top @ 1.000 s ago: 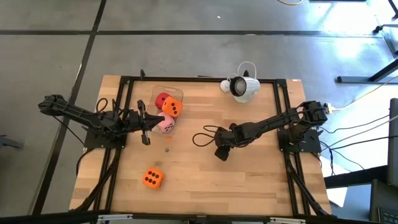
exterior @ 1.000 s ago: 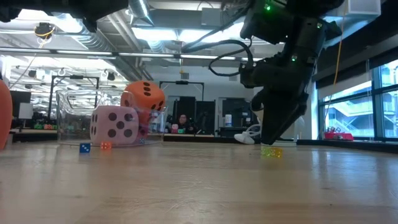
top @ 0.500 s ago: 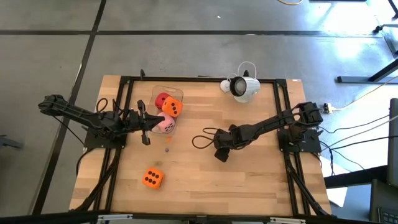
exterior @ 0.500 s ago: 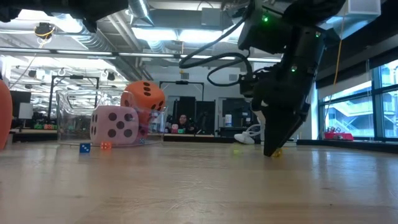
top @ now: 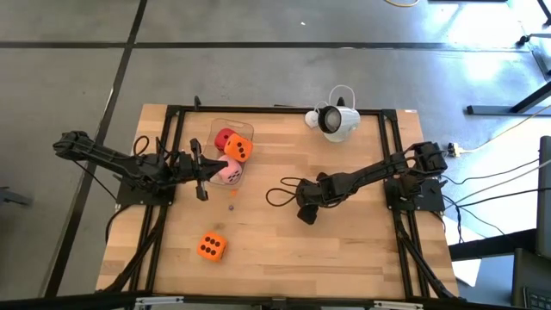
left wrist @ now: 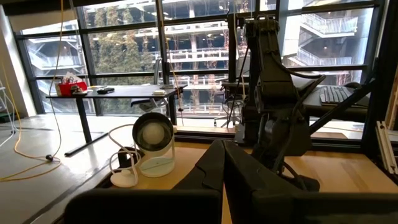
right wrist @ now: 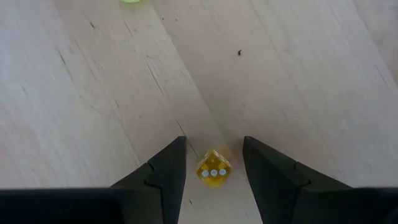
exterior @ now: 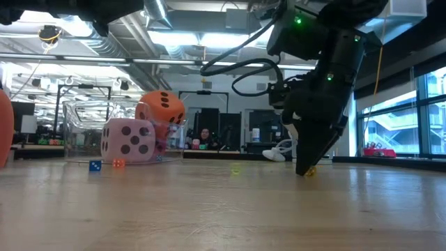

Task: Pick & Place Dice
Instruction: Put the small yellow die into the transparent bin

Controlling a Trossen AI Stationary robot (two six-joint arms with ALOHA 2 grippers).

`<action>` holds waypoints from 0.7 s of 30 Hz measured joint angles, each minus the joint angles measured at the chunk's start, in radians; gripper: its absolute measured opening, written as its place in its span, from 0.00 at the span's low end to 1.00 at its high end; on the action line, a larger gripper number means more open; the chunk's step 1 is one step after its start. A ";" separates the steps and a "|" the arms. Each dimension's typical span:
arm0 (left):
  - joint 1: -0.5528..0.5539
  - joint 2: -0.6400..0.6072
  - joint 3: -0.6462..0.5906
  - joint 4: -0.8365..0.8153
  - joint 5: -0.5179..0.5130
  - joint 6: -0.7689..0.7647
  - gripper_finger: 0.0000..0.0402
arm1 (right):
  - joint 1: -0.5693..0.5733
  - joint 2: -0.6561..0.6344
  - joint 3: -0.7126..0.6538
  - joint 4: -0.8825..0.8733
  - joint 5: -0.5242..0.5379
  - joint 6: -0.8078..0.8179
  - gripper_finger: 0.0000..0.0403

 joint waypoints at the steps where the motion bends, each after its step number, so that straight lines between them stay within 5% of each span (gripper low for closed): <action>1: 0.000 0.000 0.000 0.000 0.000 0.000 0.01 | 0.000 0.000 0.000 0.000 -0.001 -0.002 0.40; 21: 0.000 0.000 0.000 0.000 0.000 -0.001 0.01 | 0.001 0.001 0.000 -0.021 -0.047 -0.006 0.40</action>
